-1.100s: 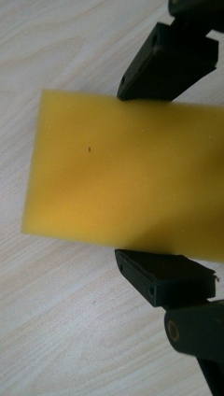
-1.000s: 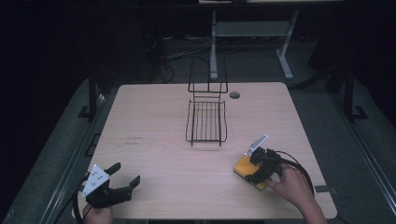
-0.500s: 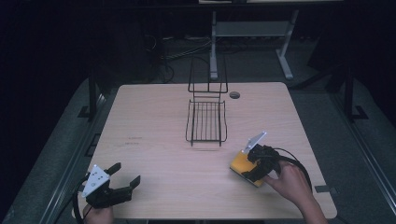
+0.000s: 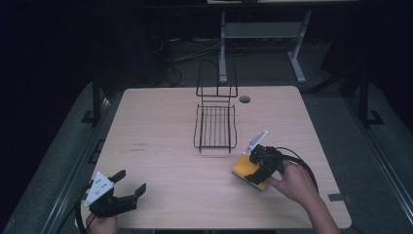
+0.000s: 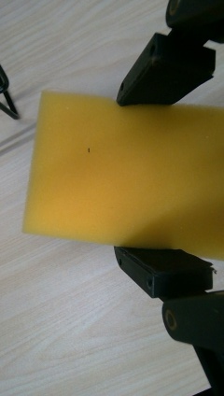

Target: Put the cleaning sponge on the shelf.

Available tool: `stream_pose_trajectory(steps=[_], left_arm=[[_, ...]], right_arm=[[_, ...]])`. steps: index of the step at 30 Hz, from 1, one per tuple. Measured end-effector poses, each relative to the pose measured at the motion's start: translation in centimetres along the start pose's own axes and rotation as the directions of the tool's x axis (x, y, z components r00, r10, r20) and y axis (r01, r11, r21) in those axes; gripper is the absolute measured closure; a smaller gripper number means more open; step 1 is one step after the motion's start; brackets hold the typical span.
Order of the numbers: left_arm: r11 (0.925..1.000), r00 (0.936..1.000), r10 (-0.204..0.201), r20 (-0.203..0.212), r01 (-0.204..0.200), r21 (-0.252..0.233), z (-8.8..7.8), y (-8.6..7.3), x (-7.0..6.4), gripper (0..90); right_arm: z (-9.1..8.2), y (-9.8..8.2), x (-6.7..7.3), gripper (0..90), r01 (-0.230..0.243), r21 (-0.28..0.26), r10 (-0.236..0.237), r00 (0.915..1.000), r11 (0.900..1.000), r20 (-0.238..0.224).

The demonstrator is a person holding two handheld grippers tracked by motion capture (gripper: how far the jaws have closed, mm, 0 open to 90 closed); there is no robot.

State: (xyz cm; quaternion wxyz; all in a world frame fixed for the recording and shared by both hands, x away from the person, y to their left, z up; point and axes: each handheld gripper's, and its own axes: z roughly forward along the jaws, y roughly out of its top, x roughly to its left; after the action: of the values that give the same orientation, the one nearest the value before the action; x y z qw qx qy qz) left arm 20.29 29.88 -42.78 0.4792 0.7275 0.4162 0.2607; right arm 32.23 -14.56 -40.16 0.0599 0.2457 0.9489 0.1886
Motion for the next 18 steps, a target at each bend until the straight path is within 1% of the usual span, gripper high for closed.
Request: stream_pose_trajectory(steps=[6,8,14,17,18], left_arm=[[1.0,1.0,-0.004,0.001,0.004,-0.003,0.0,0.0,0.0,12.9],[1.0,1.0,-0.005,0.001,0.005,-0.003,0.0,0.0,0.0,12.9],[0.9999,0.9999,-0.01,0.001,0.01,0.0,0.0,-0.1,0.2,12.9],[0.9999,0.9999,-0.012,0.001,0.012,-0.001,0.1,-0.1,0.2,12.9],[0.9999,0.9999,-0.012,0.001,0.012,0.0,0.1,-0.1,0.2,13.0]], right_arm=[[-0.1,0.8,-0.2,25.4,0.016,0.008,-0.016,0.9998,1.0,-0.007],[-0.1,1.1,-0.3,25.4,0.014,0.0,-0.014,0.9998,1.0,-0.017],[-0.2,1.8,-0.4,25.4,0.021,0.003,-0.02,0.9996,1.0,-0.02],[-0.2,2.2,-0.5,25.4,0.034,0.004,-0.034,0.9992,0.999,-0.021],[-0.3,2.4,-0.5,25.4,0.03,0.001,-0.03,0.9993,1.0,-0.023]])
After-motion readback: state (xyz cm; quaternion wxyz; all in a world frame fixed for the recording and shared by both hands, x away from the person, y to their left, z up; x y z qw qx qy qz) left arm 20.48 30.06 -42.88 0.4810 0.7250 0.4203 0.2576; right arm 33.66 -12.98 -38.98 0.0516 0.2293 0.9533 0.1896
